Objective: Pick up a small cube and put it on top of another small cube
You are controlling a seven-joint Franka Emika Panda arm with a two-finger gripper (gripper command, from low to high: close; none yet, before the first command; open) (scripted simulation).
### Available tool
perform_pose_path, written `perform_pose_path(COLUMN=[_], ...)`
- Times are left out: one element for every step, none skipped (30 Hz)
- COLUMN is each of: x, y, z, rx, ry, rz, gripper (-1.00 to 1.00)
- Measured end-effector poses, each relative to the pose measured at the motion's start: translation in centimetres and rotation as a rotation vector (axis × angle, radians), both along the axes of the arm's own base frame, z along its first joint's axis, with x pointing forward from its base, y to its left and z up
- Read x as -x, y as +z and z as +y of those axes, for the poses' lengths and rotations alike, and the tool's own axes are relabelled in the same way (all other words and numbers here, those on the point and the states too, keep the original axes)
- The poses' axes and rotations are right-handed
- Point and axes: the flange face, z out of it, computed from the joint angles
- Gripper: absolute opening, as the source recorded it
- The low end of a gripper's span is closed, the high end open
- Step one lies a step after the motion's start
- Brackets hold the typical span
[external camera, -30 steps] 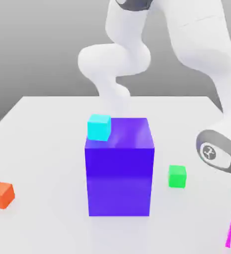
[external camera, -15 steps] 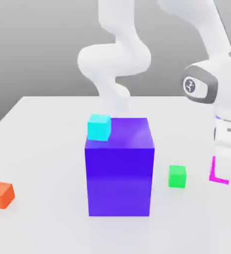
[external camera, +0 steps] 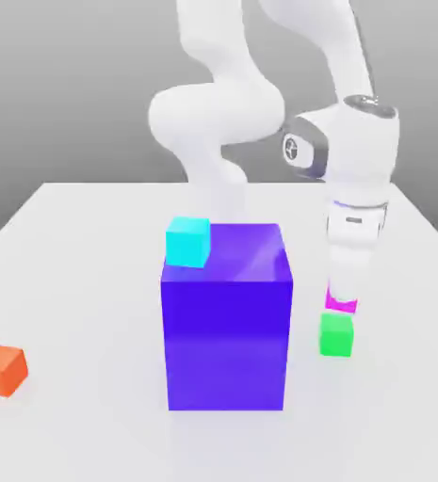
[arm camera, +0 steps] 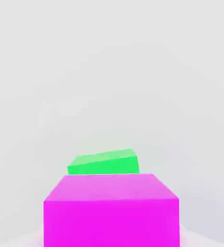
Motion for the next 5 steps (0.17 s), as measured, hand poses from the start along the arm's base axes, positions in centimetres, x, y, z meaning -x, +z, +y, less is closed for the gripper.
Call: perform_pose_path(x=[0.1,0.0,0.2,0.1,0.1], y=[-0.8,-1.5,-1.9,-1.9,-1.9], z=[0.0,-0.2,-0.1,-0.2,-0.2], rx=[-0.001,-0.002,-0.003,-0.003,-0.003], ry=[0.001,-0.005,-0.001,-0.005,-0.005], rz=[0.0,0.001,0.002,0.002,0.002], gripper=[-1.0,-1.0,1.0,1.0,1.0])
